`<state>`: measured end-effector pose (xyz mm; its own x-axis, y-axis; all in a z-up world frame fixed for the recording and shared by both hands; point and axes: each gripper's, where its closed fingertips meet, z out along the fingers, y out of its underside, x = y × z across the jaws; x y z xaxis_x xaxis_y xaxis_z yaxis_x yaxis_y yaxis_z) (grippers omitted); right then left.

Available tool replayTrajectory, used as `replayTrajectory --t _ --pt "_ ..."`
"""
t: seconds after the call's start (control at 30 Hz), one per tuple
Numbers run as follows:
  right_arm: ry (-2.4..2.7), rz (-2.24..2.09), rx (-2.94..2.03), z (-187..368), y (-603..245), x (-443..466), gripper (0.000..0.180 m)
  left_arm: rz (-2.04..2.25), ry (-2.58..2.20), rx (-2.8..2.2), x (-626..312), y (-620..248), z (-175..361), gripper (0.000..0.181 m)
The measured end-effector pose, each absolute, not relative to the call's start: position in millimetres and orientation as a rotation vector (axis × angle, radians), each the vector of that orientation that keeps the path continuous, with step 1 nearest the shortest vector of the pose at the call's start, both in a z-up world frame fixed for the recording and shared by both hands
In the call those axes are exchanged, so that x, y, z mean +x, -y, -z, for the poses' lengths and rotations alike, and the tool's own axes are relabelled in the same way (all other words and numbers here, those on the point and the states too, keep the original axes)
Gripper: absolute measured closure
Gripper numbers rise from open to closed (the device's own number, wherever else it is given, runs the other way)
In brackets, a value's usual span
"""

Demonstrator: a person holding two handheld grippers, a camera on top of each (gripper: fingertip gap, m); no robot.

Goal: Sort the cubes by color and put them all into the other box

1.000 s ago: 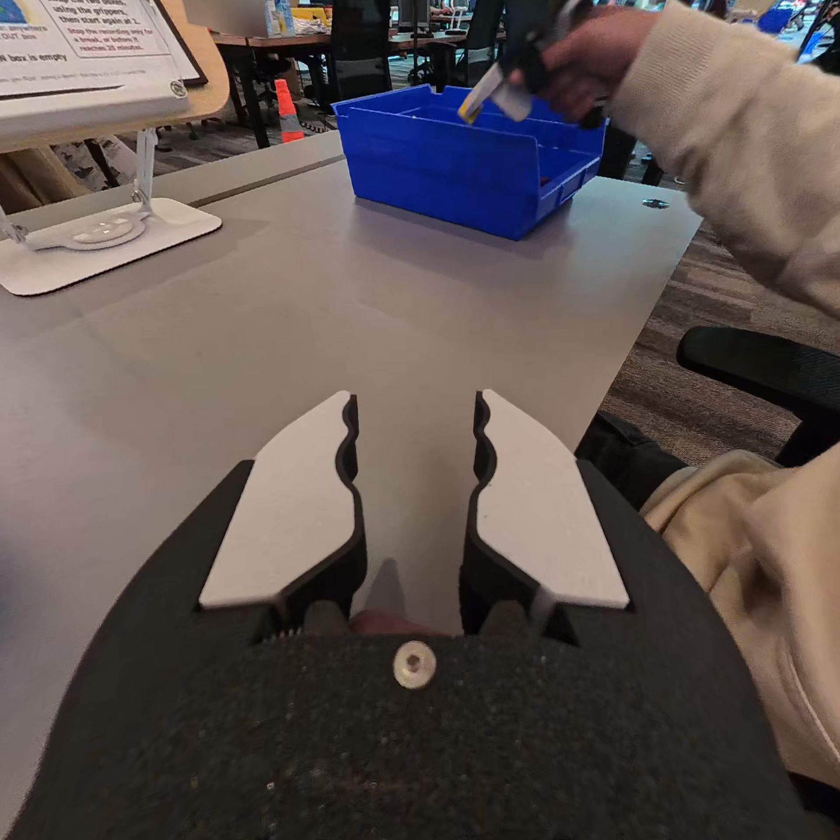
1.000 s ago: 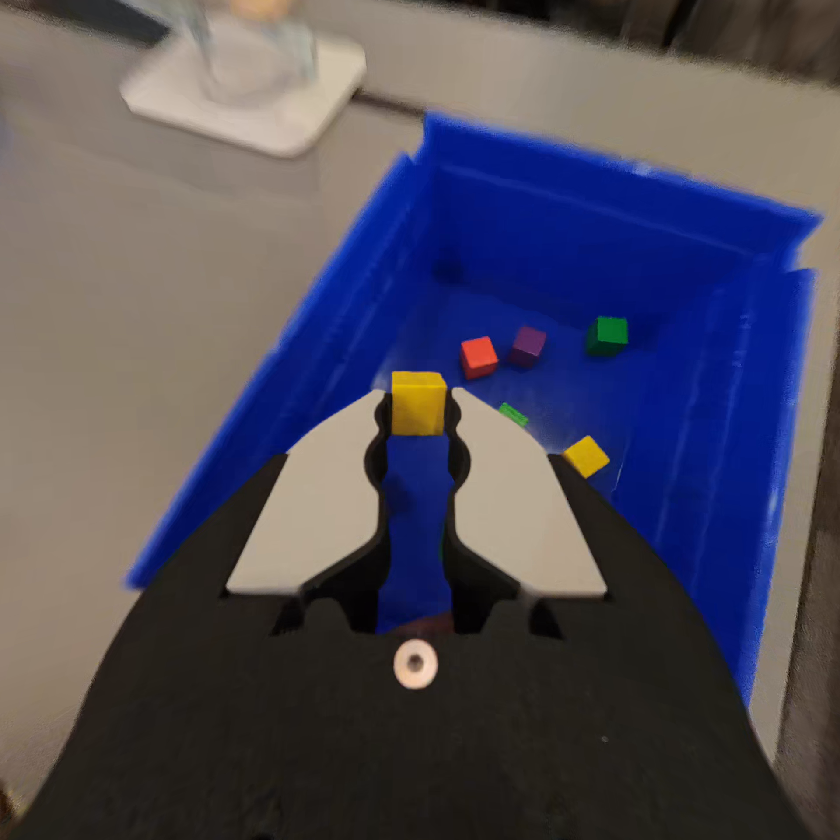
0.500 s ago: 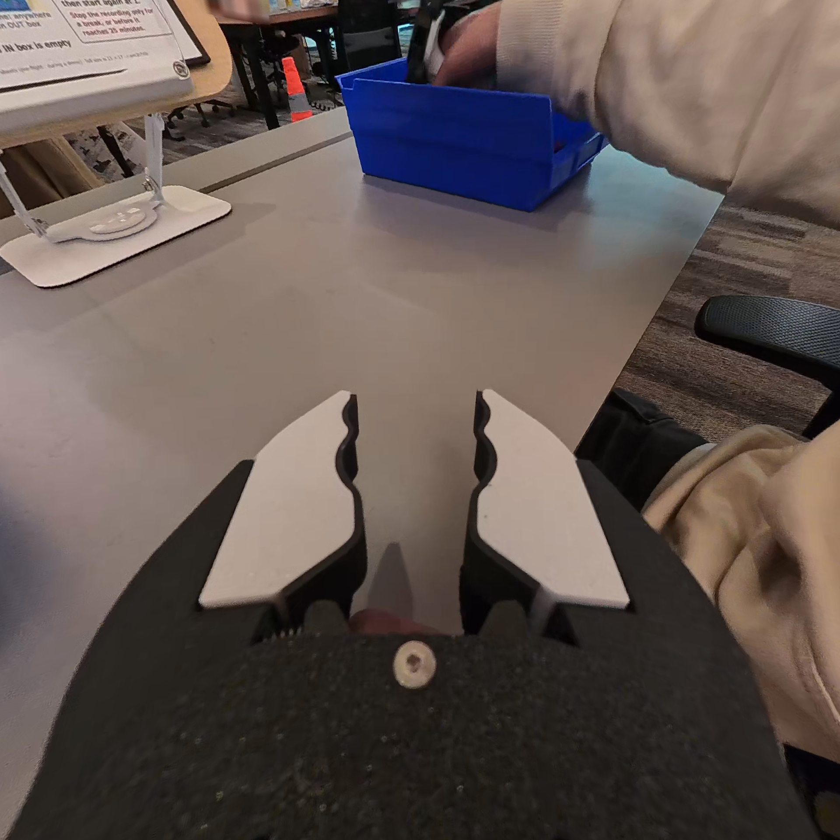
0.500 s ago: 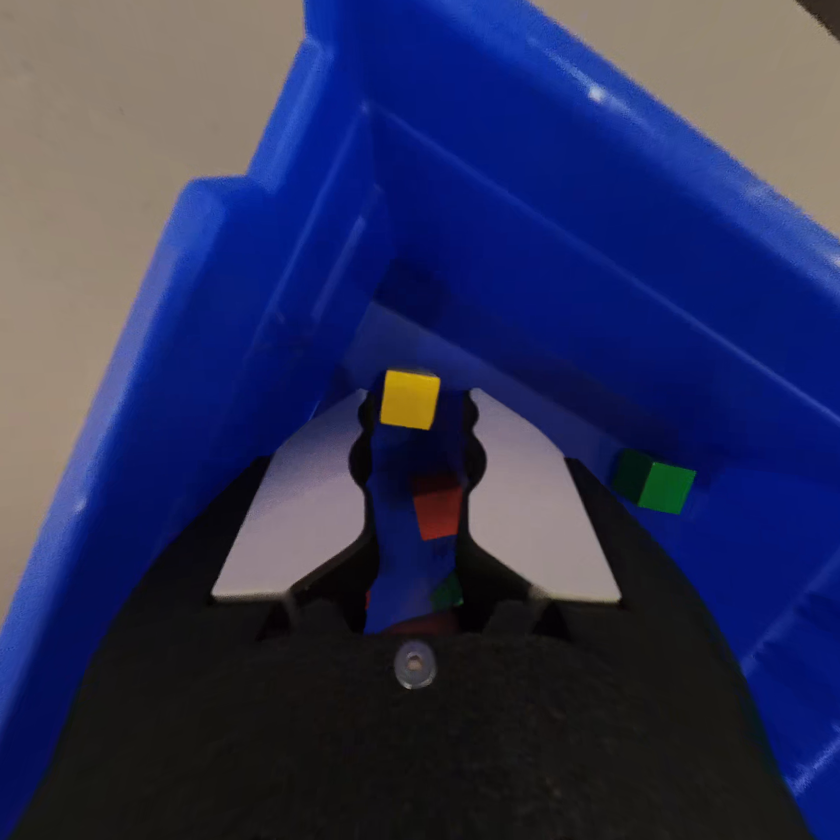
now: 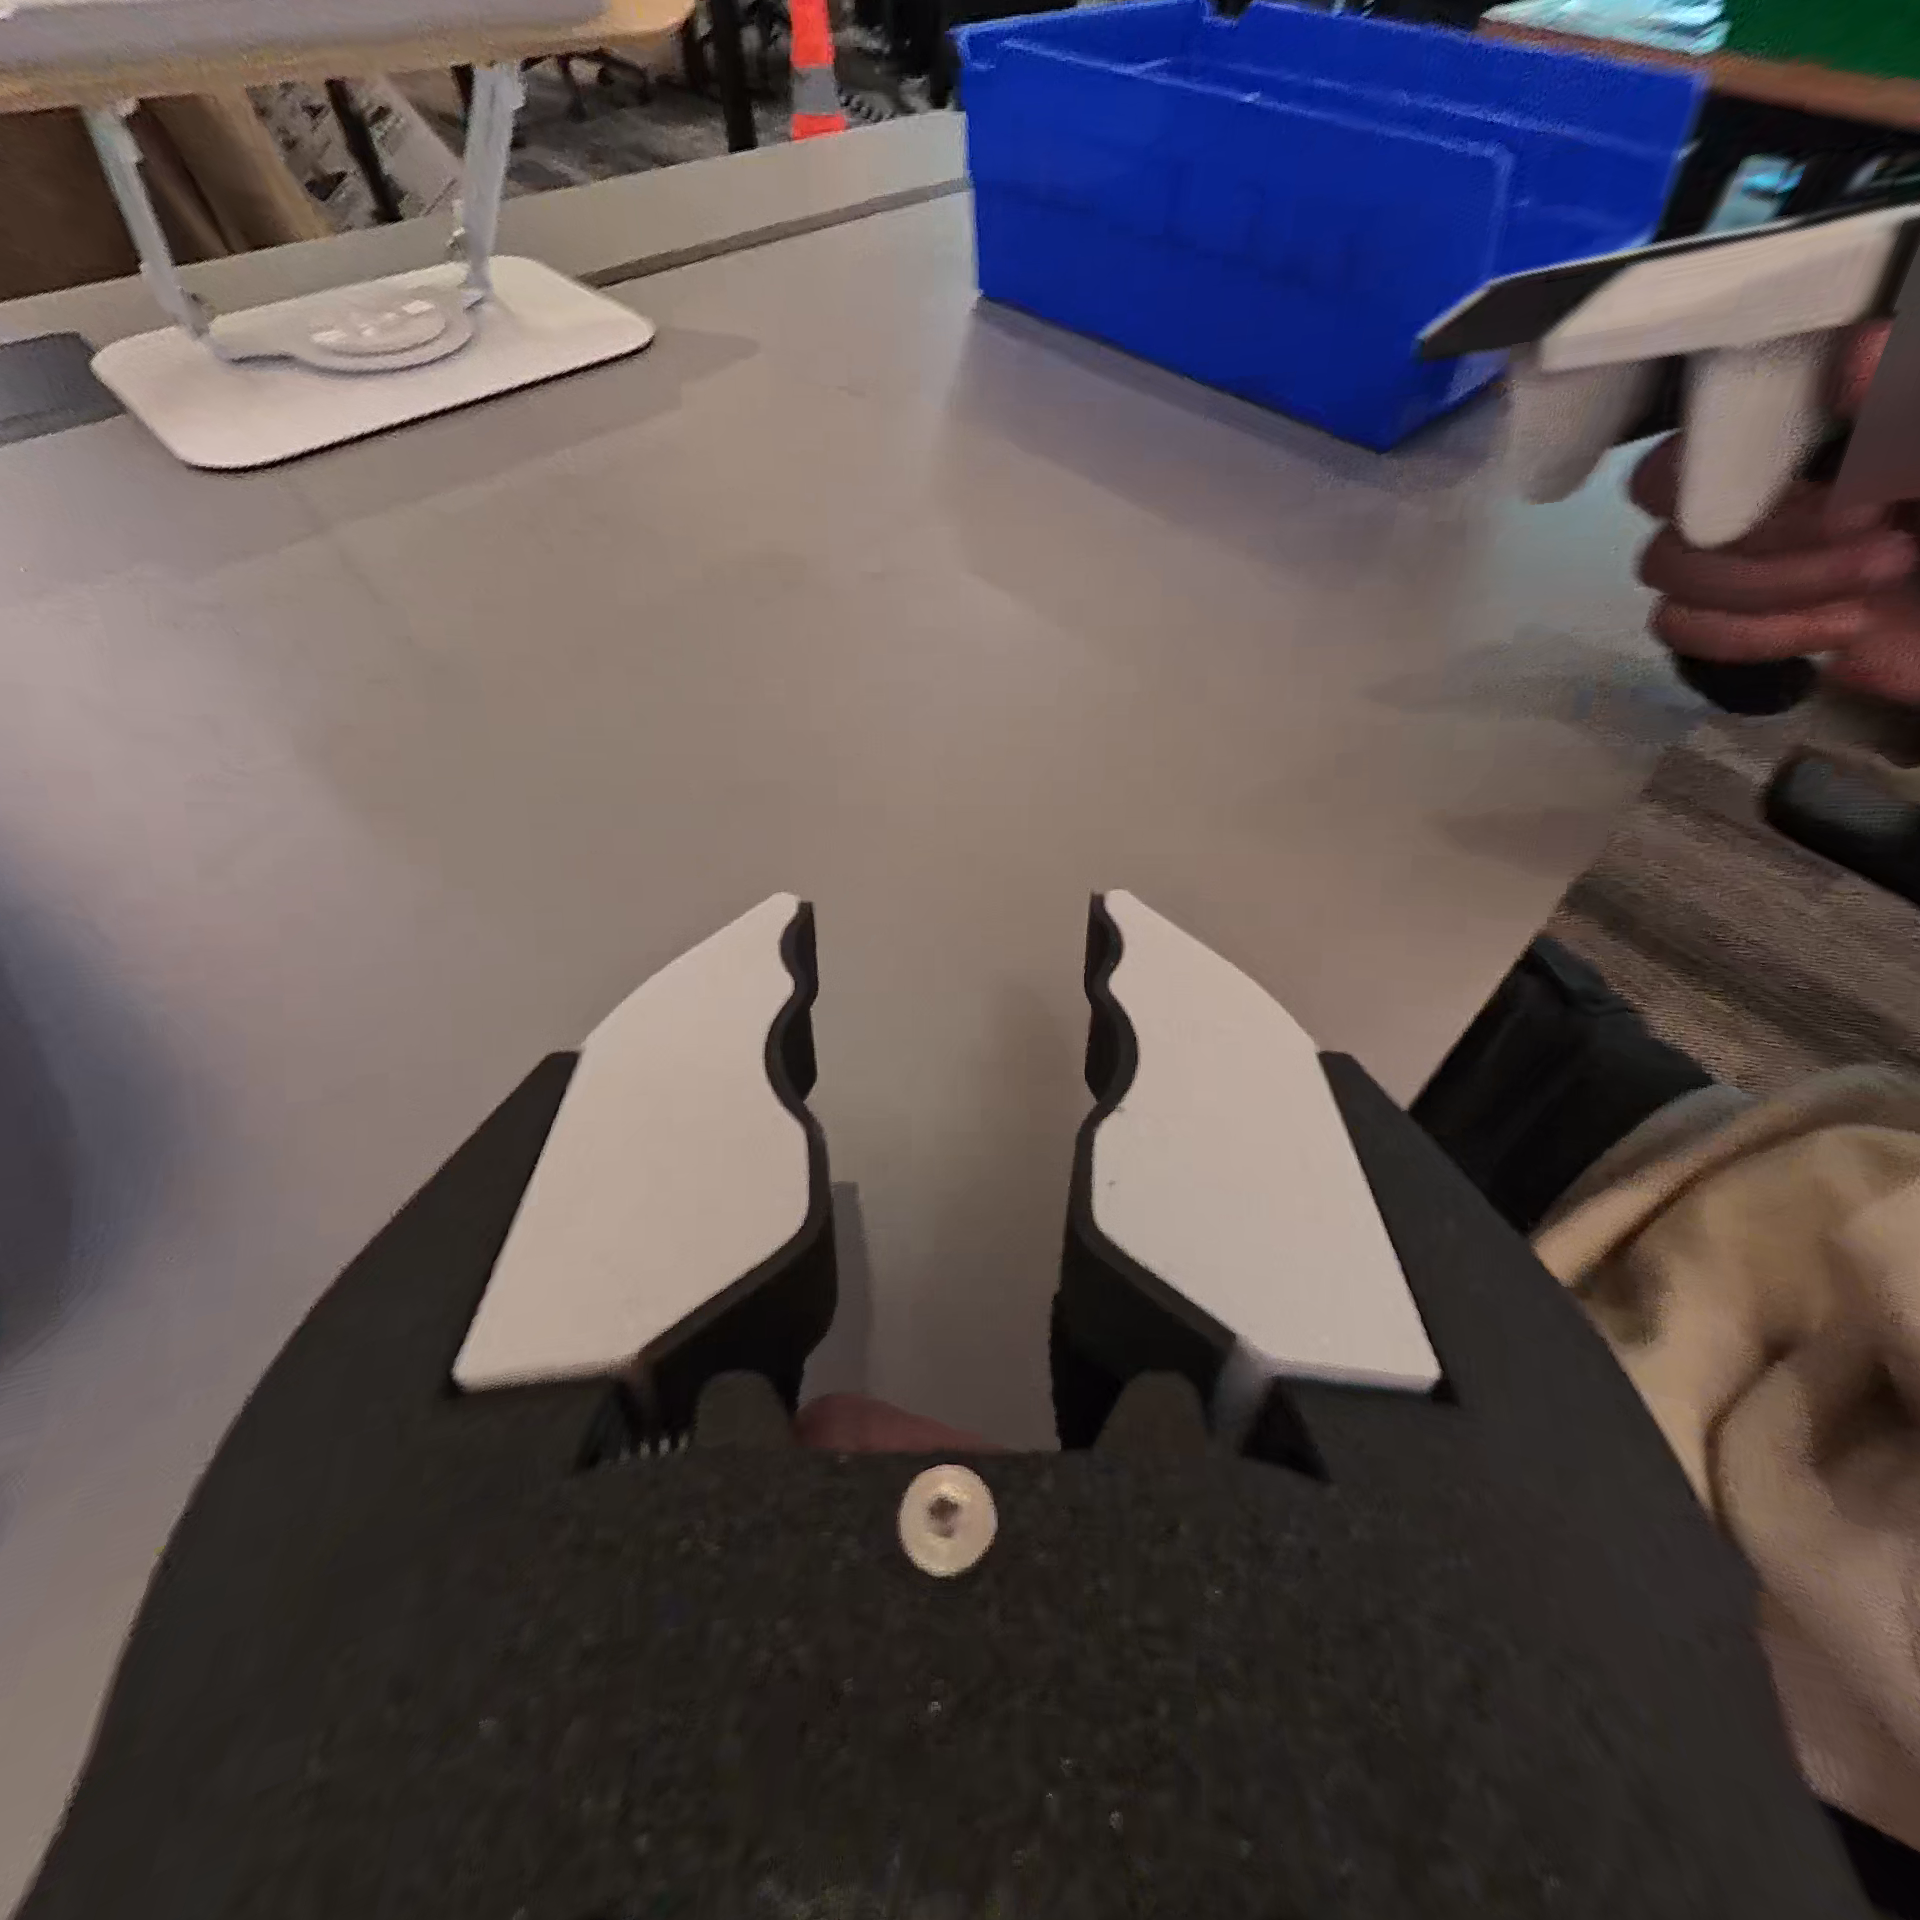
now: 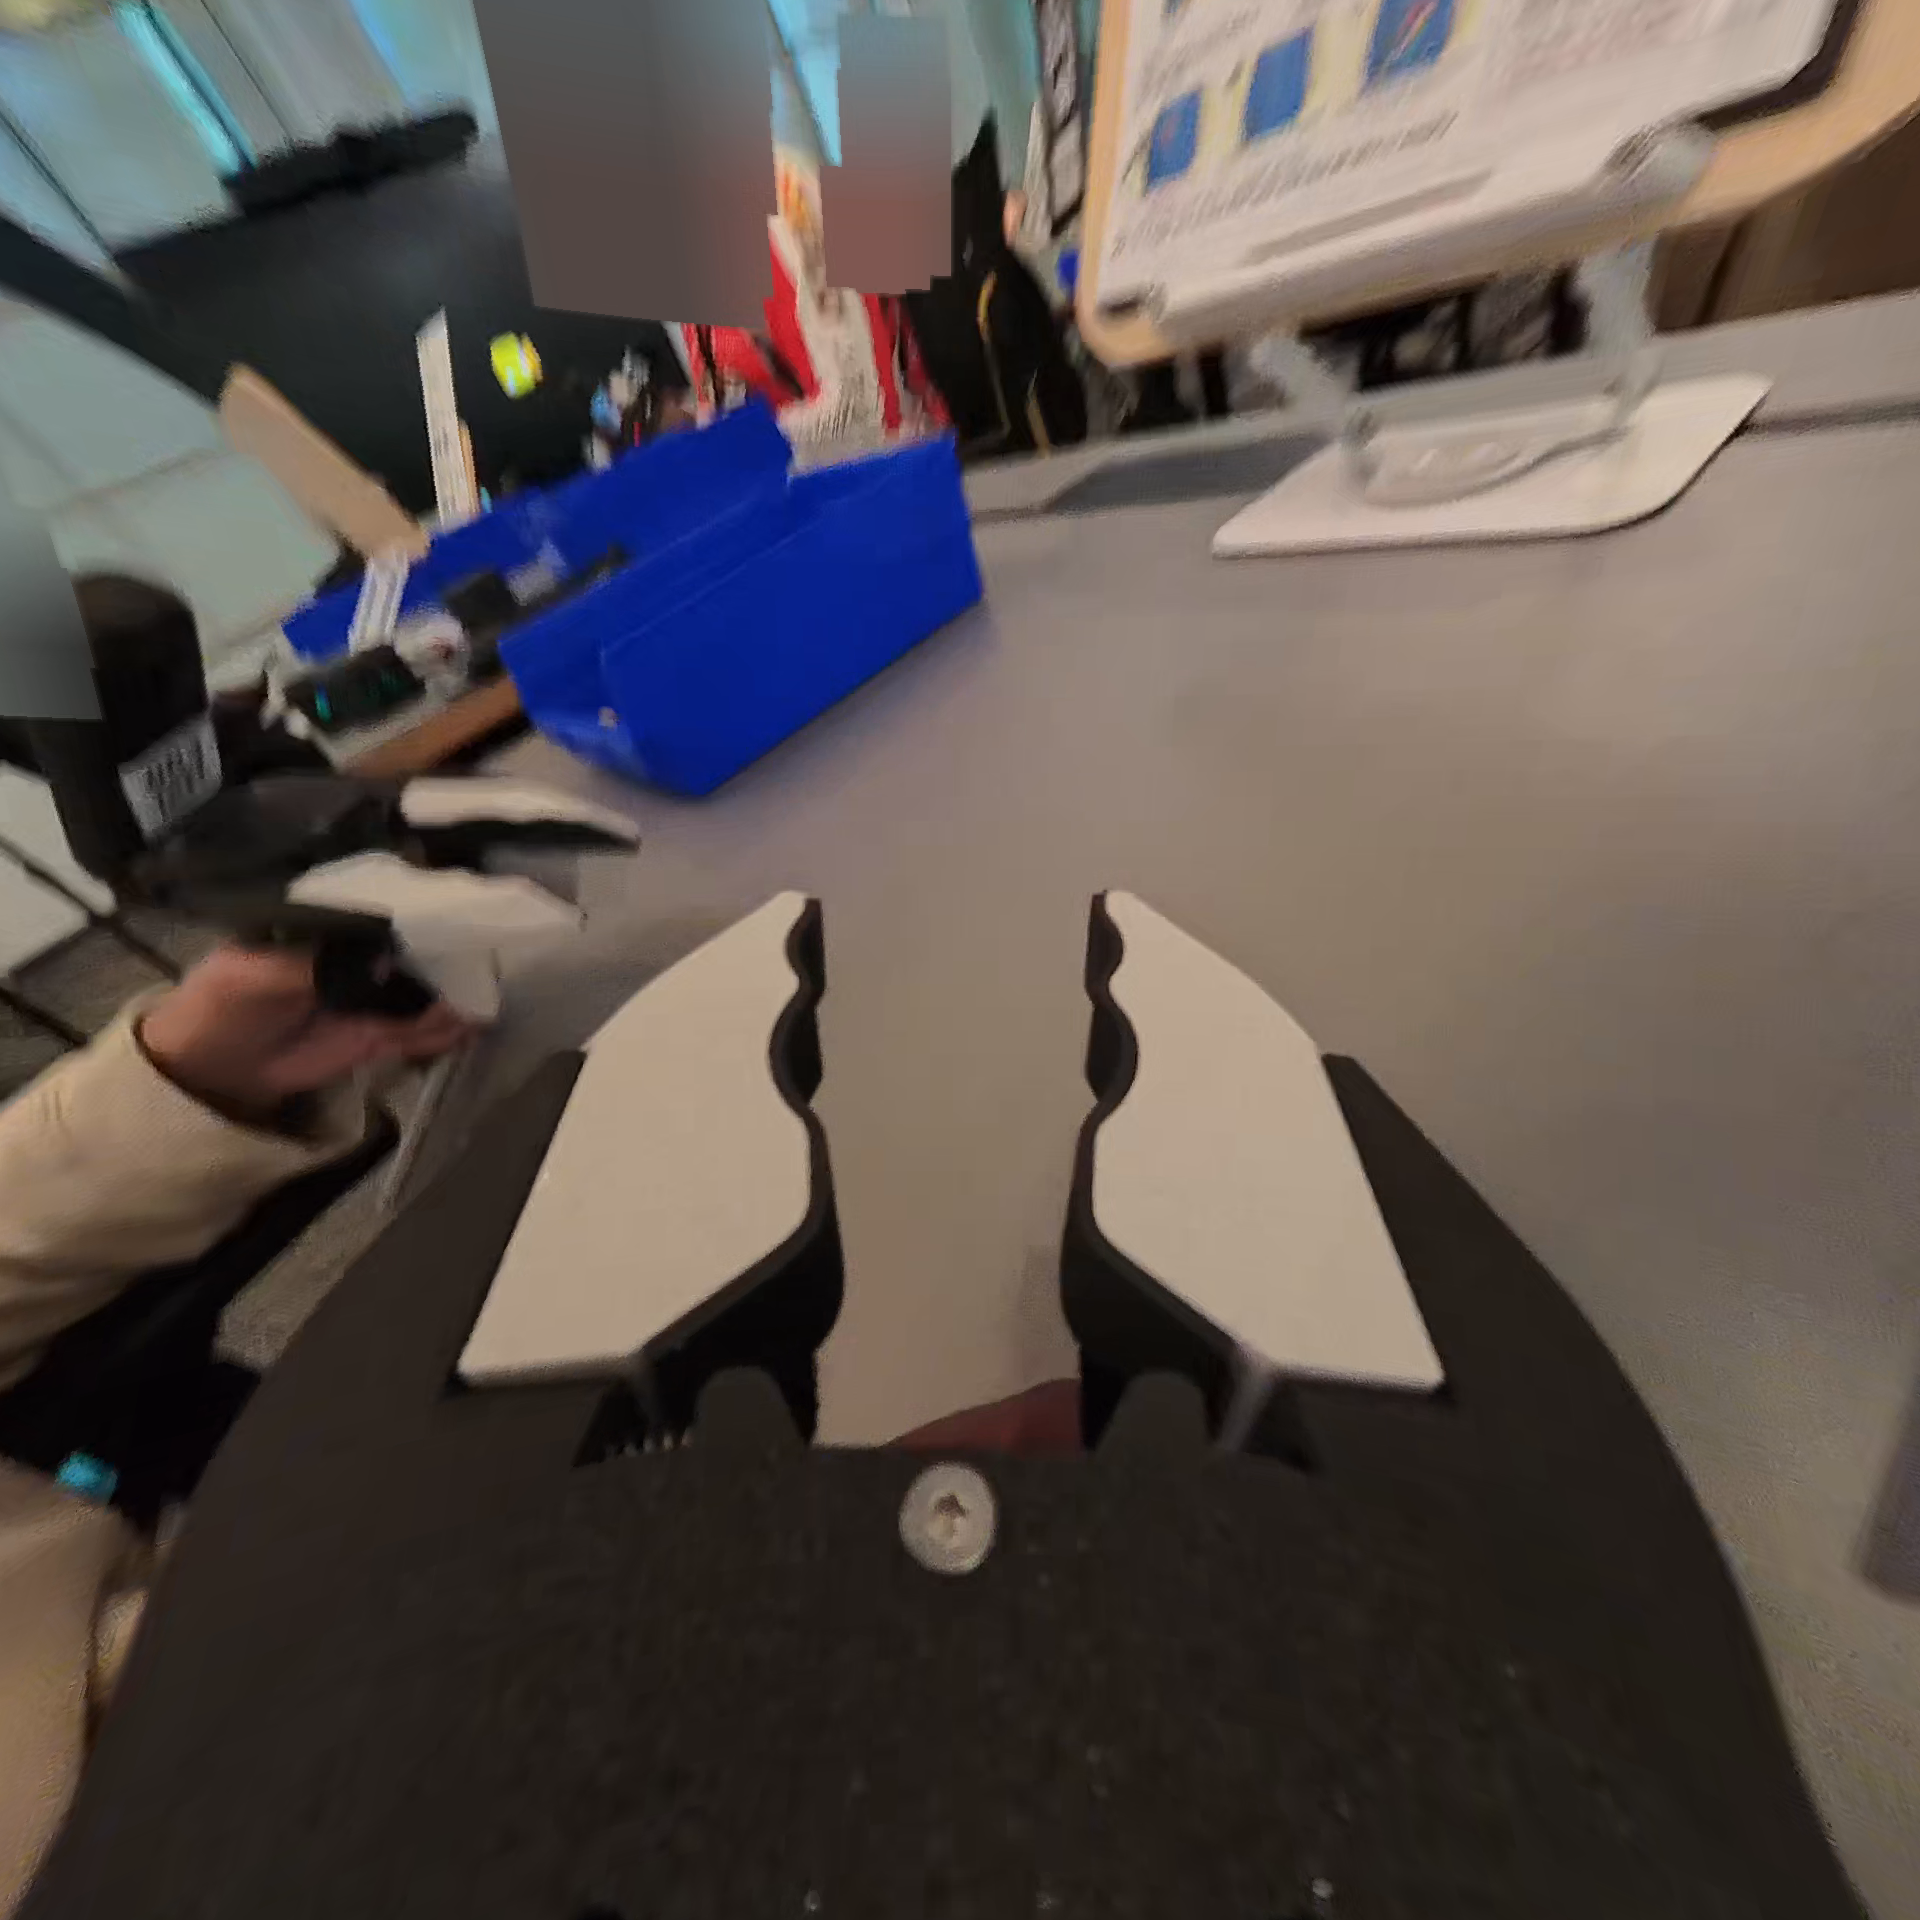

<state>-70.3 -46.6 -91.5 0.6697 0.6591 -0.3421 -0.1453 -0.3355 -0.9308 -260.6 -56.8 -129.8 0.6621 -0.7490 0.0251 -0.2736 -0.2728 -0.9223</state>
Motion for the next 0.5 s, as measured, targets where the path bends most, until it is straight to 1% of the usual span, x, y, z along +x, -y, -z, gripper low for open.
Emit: replayTrajectory --t 0.03,0.1,0.13,0.2,0.3,0.43,0.5 --pt "0.465 -0.821 -1.75 96 50 -73 0.13 0.54 -0.798 -1.858 -264 52 131 0.131" --pt "0.444 -0.681 -1.694 86 42 -59 0.137 0.494 -0.757 -1.891 -272 45 132 0.131" --pt "0.429 -0.681 -1.69 83 40 -56 0.138 0.498 -0.736 -1.908 -274 43 134 0.131" --pt "0.443 -0.726 -1.757 92 41 -58 0.131 0.524 -0.695 -1.946 -279 40 136 0.131" --pt "0.45 -0.714 -1.786 103 42 -56 0.132 0.495 -0.676 -1.965 -294 34 128 0.131" --pt "0.472 -0.721 -1.809 110 44 -63 0.131 0.329 -0.89 -2.075 -345 30 107 0.132" --pt "0.503 -0.716 -1.824 116 45 -68 0.131 0.03 -1.065 -2.192 -396 12 99 0.134"
